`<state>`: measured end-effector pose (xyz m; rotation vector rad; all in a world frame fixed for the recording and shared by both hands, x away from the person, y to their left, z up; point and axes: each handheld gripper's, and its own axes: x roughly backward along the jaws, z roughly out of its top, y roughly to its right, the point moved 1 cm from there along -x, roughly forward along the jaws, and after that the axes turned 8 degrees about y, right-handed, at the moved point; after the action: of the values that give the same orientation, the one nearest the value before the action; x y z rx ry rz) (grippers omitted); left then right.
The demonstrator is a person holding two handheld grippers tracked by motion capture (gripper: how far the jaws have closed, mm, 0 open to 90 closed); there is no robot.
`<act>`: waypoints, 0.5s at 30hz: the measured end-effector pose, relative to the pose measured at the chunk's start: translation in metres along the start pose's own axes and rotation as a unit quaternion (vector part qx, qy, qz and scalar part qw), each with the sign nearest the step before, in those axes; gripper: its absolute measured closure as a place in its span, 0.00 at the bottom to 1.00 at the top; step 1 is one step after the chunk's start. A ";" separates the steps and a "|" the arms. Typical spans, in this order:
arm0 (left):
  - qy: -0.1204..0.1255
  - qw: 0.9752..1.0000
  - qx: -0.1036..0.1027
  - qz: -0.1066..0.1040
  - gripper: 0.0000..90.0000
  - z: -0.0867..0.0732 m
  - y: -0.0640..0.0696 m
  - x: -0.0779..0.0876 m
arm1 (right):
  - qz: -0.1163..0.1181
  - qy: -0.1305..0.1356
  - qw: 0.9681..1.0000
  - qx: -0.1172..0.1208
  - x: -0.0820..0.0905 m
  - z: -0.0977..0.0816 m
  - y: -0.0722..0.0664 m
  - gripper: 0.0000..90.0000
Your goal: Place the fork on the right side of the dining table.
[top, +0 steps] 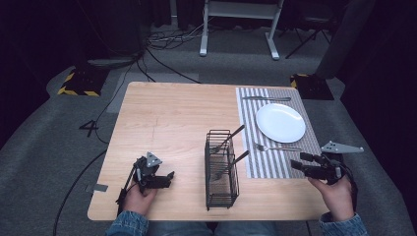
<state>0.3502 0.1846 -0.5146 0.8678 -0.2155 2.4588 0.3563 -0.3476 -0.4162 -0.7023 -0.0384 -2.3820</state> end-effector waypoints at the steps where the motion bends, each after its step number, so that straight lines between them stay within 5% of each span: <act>1: 0.000 1.000 0.000 0.000 0.16 0.000 0.000 0.000 | 0.000 0.000 1.000 0.000 0.000 0.000 0.000 0.45; 8: 0.000 1.000 0.000 0.000 0.16 0.000 0.000 0.000 | 0.033 -0.004 0.999 0.021 -0.006 -0.010 -0.019 0.44; 15: 0.000 1.000 0.002 -0.001 0.16 0.000 0.000 -0.001 | 0.024 0.006 0.999 0.041 -0.014 -0.024 -0.021 0.45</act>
<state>0.3506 0.1840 -0.5147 0.8684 -0.2103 2.4573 0.3416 -0.3282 -0.4409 -0.6436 -0.1131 -2.3239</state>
